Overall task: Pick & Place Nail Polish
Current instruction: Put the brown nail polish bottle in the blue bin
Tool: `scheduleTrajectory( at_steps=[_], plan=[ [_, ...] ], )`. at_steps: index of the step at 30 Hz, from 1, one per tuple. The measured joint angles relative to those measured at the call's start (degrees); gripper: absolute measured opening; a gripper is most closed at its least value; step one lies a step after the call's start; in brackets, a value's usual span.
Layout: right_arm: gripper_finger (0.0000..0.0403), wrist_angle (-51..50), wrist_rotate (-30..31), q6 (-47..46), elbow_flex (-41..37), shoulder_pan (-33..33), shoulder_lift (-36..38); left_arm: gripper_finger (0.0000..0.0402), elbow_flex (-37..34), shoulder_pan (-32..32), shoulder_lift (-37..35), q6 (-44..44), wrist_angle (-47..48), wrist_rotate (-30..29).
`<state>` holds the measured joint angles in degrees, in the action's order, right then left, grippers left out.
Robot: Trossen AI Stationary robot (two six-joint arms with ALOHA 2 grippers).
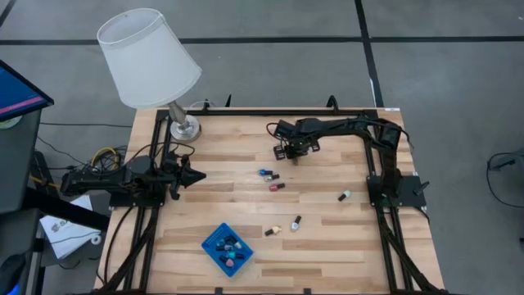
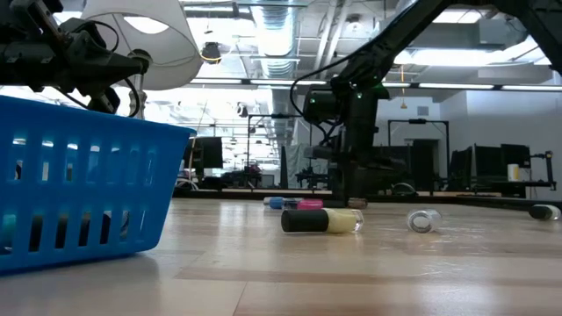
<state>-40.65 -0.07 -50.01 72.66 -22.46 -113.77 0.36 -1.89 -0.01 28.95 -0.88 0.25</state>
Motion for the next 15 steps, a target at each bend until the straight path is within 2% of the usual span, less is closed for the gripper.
scheduleTrajectory(
  at_steps=[6,10,15],
  plan=[
    [0.0044,0.2,0.3,3.8,-0.3,1.5,1.2,0.0001,0.0,0.0,0.0,0.0,0.0,0.0],
    [0.0044,-1.0,-0.3,6.4,1.4,3.3,2.0,0.0001,0.0,0.0,0.0,0.0,0.0,0.0],
    [0.0044,-1.5,0.1,9.9,7.3,8.2,2.2,0.0001,0.0,0.0,0.0,0.0,0.0,0.0]
  ],
)
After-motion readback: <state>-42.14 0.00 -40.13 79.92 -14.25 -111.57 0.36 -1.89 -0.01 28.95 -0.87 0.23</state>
